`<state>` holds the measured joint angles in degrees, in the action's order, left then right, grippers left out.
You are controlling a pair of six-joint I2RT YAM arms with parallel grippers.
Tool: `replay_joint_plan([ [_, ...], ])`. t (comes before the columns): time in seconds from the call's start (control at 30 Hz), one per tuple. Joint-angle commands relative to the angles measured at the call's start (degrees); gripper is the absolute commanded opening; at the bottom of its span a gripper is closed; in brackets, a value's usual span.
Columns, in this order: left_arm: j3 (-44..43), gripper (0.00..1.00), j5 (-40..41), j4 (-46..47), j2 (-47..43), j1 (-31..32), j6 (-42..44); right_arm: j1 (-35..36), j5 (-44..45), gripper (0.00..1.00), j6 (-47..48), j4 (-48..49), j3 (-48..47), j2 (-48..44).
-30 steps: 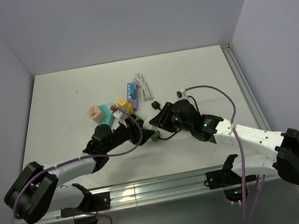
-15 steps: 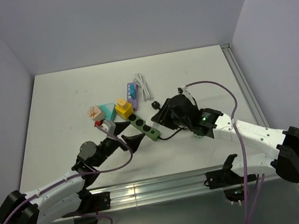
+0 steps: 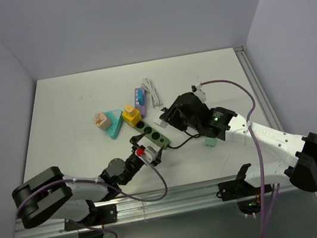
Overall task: Insert the plug
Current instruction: Pick up the plug from the center of the board.
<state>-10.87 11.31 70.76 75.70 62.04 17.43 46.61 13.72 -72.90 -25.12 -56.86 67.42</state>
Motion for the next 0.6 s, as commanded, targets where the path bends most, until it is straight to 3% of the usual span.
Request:
replay_joint_plan([
  [0.0, -3.44, 0.87, 8.28, 12.92, 4.18, 2.12, 11.13, 0.67, 2.81, 0.0, -1.89, -0.19, -2.29, -0.35],
  [0.23, -7.92, 0.86, 12.59, 20.81, 10.51, 5.28, 16.22, 0.76, 1.76, 0.0, -1.1, -0.63, -1.32, -0.01],
  [0.43, -11.1, 0.85, 13.21, 21.69, 12.89, 6.78, 21.24, 0.85, 1.05, 0.0, -1.19, -0.1, -0.09, -0.09],
  [0.57, -11.71, 0.77, 11.73, 19.35, 11.93, 6.95, 21.42, 0.94, 0.96, 0.0, -0.93, 0.16, 0.52, -0.01],
])
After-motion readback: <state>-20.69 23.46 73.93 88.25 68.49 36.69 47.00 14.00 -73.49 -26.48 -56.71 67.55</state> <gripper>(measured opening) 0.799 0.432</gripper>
